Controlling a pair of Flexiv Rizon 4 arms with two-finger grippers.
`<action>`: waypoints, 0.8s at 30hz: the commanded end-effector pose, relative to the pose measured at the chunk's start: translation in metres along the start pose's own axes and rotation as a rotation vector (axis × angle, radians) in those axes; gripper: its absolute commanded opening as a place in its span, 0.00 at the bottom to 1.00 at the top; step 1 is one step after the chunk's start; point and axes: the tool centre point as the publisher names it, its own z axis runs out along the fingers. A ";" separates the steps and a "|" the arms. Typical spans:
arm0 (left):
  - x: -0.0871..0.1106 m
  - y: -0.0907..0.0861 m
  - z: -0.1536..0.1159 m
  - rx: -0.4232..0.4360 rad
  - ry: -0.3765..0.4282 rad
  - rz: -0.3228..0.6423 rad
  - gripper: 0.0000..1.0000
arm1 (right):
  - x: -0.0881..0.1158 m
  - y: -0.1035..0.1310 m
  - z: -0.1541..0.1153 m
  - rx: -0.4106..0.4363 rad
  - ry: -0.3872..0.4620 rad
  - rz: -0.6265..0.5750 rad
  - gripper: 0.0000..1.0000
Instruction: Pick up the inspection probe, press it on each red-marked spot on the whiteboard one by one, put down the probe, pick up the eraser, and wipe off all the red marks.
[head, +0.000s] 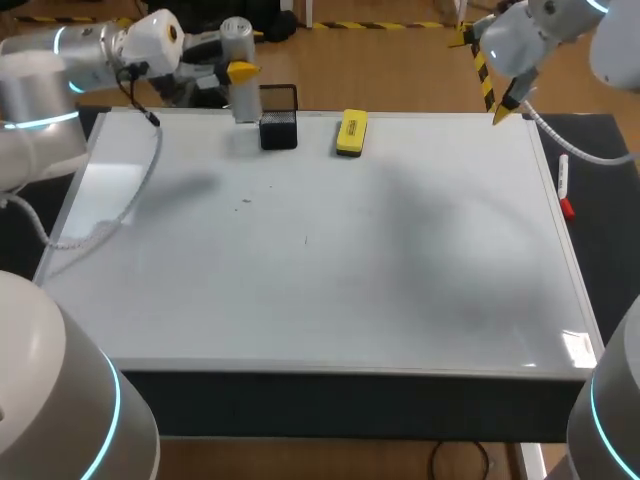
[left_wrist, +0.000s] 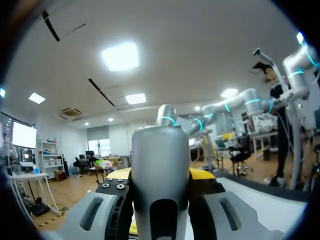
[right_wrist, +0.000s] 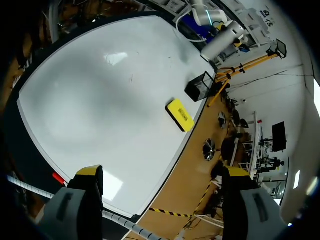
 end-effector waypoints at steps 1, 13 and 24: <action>-0.019 -0.001 0.009 0.014 0.102 -0.009 0.00 | -0.001 0.000 -0.001 0.002 0.007 -0.001 1.00; -0.058 0.006 0.033 0.017 0.149 -0.018 0.00 | -0.001 0.000 -0.001 0.002 0.007 -0.001 1.00; -0.078 0.033 0.042 0.022 0.165 -0.052 0.00 | -0.001 0.000 -0.001 0.002 0.007 -0.001 1.00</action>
